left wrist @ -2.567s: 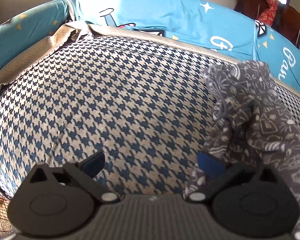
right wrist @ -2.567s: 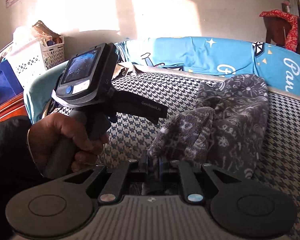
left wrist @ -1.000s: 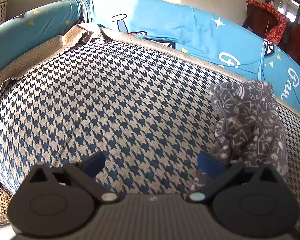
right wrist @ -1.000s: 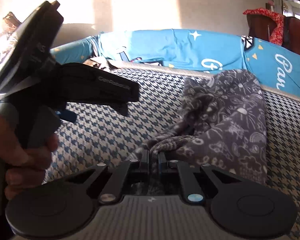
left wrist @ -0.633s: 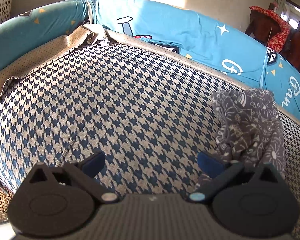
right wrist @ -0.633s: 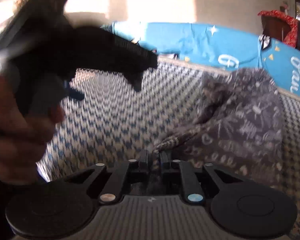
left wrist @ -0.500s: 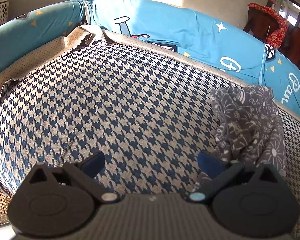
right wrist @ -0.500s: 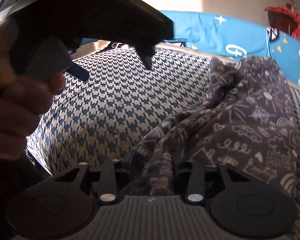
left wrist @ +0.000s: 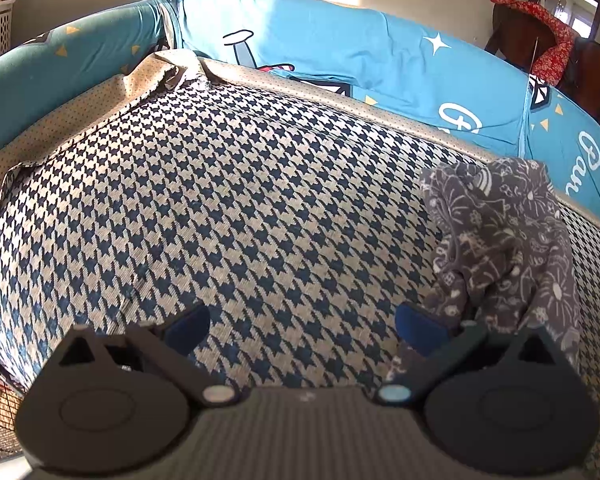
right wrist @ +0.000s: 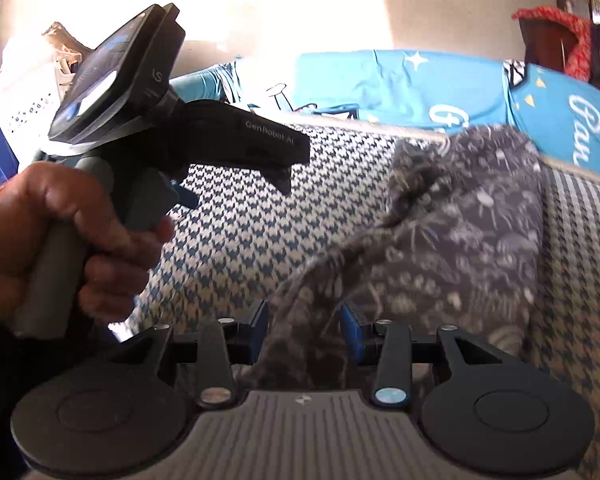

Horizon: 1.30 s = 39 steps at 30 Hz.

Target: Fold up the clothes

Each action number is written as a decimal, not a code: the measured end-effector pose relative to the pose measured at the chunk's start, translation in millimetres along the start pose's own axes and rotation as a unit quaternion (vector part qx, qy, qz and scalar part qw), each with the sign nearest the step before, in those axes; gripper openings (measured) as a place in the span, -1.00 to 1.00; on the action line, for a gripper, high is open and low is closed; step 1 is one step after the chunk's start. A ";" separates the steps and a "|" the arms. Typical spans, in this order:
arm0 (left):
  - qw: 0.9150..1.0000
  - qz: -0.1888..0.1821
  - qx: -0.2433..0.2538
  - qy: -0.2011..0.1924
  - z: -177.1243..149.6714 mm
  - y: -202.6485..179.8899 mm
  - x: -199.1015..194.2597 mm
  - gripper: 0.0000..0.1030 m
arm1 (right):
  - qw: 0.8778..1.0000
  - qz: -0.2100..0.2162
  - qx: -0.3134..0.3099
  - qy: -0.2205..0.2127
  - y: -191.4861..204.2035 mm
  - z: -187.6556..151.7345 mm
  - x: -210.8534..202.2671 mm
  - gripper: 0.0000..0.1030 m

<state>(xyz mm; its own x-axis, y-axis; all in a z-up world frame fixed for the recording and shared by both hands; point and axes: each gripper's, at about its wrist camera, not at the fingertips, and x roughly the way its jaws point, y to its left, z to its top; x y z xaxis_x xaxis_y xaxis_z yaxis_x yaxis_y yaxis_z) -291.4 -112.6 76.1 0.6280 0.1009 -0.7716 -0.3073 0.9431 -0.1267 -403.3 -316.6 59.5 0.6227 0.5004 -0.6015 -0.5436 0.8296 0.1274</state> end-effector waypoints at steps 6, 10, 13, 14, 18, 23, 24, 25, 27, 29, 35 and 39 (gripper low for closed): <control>1.000 0.005 0.000 0.004 -1.2 1.8 0.7 1.00 | 1.000 0.021 0.002 0.008 5.4 -11.9 -12.1 -0.21; 1.000 0.005 0.000 0.006 -1.2 2.1 1.7 1.00 | 0.999 0.037 0.010 0.016 6.4 -15.7 -6.4 -0.30; 1.000 0.003 -0.001 0.006 -1.3 2.2 1.7 1.00 | 0.998 0.055 0.007 0.033 12.7 -17.6 4.5 -0.31; 1.000 0.003 -0.001 0.006 -1.3 2.4 1.6 1.00 | 0.998 0.059 0.005 0.037 15.5 -18.3 8.2 -0.31; 1.000 0.002 -0.004 0.007 -0.4 3.5 2.0 1.00 | 0.996 0.067 -0.015 0.049 26.2 -17.9 24.1 -0.30; 1.000 0.001 -0.002 0.009 -1.6 2.8 2.2 1.00 | 0.995 0.065 -0.002 0.073 21.9 -24.3 52.1 -0.27; 1.000 0.001 -0.003 0.010 -1.8 2.5 2.5 1.00 | 0.995 0.065 -0.003 0.072 21.8 -24.2 52.3 -0.27; 1.000 0.001 -0.003 0.010 -1.9 2.3 2.8 1.00 | 0.995 0.065 -0.006 0.072 22.0 -24.0 52.1 -0.27; 1.000 0.002 -0.004 0.012 -2.2 1.8 3.4 1.00 | 0.995 0.065 -0.010 0.072 21.9 -23.0 50.1 -0.27; 1.000 0.000 -0.002 0.010 -2.5 0.2 3.1 1.00 | 0.995 0.066 -0.010 0.070 21.0 -21.5 47.2 -0.28; 1.000 0.008 -0.008 0.007 -1.4 2.8 3.0 1.00 | 0.998 0.053 -0.018 0.038 18.4 -8.0 30.5 -0.28; 1.000 0.021 -0.023 0.005 0.2 7.0 3.8 1.00 | 1.000 0.024 -0.013 0.008 8.4 6.0 21.9 -0.28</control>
<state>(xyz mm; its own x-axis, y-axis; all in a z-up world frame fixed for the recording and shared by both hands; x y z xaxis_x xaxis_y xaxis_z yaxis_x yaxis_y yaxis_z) -291.0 -105.5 72.4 0.6076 0.1366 -0.7824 -0.3654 0.9227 -0.1227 -390.8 -297.2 52.2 0.5861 0.5354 -0.6082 -0.5869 0.7980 0.1370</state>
